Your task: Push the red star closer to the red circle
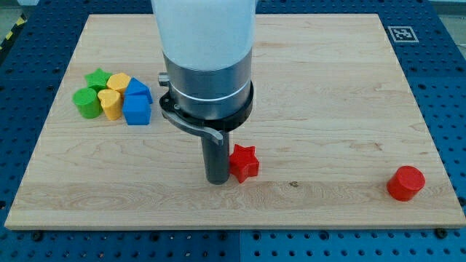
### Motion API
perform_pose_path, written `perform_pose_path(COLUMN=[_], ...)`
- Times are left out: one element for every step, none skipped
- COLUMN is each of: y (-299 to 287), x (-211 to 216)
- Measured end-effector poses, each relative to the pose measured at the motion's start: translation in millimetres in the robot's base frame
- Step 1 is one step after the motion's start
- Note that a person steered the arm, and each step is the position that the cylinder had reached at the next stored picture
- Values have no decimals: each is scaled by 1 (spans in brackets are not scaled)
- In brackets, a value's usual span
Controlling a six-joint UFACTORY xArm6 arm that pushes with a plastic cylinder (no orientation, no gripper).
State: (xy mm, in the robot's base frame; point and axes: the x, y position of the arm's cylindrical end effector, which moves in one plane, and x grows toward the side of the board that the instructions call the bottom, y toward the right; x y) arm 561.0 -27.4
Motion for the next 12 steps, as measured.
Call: perform_pose_path(y=[2,13,21,-14,-27,6,29,33,33,53,78,81], x=[0,0,0,-4,-15,-15,-15,-18,-42,-40,-35,-33])
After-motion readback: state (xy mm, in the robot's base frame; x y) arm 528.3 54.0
